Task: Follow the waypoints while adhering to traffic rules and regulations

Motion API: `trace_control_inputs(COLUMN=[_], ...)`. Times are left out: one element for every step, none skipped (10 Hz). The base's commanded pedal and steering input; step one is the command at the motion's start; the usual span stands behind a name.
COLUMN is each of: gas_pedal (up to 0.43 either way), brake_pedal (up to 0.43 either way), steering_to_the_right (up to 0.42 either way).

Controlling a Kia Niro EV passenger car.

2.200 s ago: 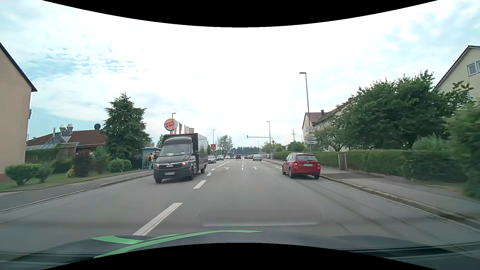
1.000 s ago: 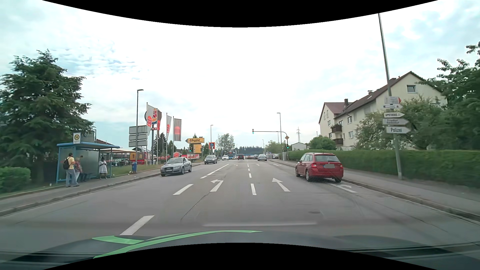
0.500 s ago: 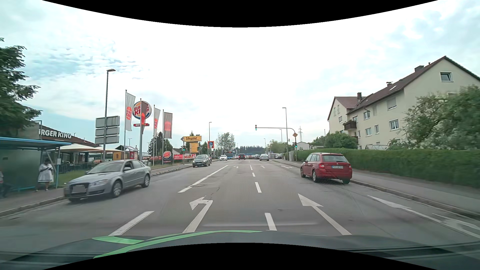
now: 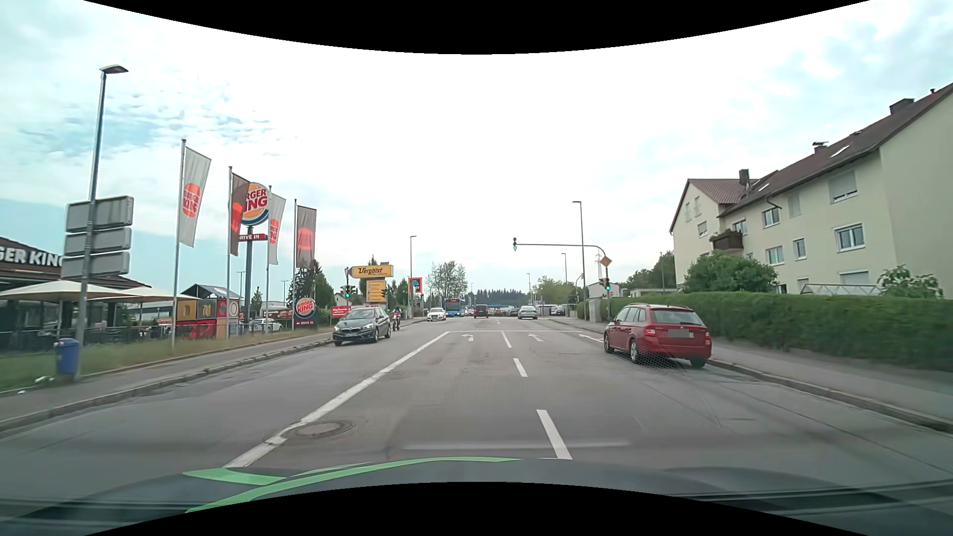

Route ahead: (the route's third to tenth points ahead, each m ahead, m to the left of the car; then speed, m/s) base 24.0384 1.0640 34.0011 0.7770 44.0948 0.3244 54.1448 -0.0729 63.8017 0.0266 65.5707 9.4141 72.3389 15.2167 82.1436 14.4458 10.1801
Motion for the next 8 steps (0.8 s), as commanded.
trace_control_inputs(gas_pedal=[0.000,0.000,0.000,0.000,0.000,0.000,0.000,0.000], brake_pedal=[0.000,0.000,0.000,0.000,0.000,0.000,0.000,0.000], steering_to_the_right=[0.002,0.004,0.004,0.004,0.004,0.004,0.002,0.000])
